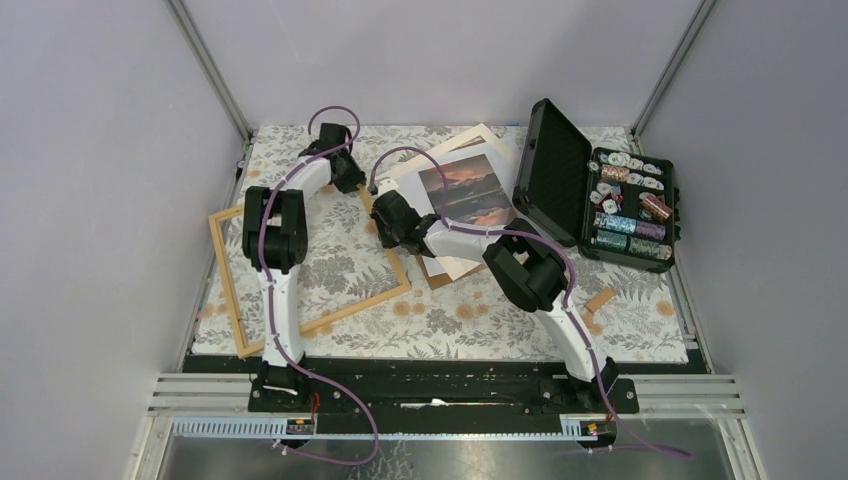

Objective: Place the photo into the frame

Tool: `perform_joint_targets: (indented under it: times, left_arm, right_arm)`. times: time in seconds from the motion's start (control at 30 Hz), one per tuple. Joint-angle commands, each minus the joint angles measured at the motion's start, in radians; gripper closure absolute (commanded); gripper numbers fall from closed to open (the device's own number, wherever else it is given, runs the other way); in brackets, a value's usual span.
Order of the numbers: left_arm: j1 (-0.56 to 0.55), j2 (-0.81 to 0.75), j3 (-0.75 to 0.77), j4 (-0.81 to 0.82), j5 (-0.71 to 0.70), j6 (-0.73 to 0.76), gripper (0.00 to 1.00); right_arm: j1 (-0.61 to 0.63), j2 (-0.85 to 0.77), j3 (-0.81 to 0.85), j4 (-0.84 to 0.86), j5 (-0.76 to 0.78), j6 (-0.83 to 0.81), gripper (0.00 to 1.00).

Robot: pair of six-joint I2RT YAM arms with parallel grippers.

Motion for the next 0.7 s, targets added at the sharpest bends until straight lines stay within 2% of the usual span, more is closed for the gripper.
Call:
perform_joint_targets:
  times: [0.0,0.1,0.23,0.43,0.63,0.67]
  left_arm:
    - [-0.043,0.036,0.056,0.03,0.028,0.007,0.7]
    - [-0.055,0.051,0.083,0.011,0.003,0.027,0.75]
    - [-0.078,0.089,0.146,-0.064,-0.051,0.054,0.92]
    - [-0.096,0.125,0.198,-0.115,-0.114,0.085,1.0]
    - [-0.132,0.141,0.338,-0.217,-0.177,0.204,0.99]
    - [-0.128,0.133,0.373,-0.257,-0.171,0.207,0.87]
  right_arm:
    - [0.024,0.03,0.025,0.024,-0.157,-0.025,1.0]
    - [0.025,0.029,0.026,0.024,-0.16,-0.029,1.0]
    - [0.026,0.029,0.025,0.025,-0.161,-0.029,1.0]
    - [0.026,0.027,0.025,0.024,-0.159,-0.033,1.0]
    - [0.022,0.023,0.019,0.024,-0.128,-0.013,1.0]
    - [0.019,0.023,0.017,0.024,-0.119,-0.004,1.0]
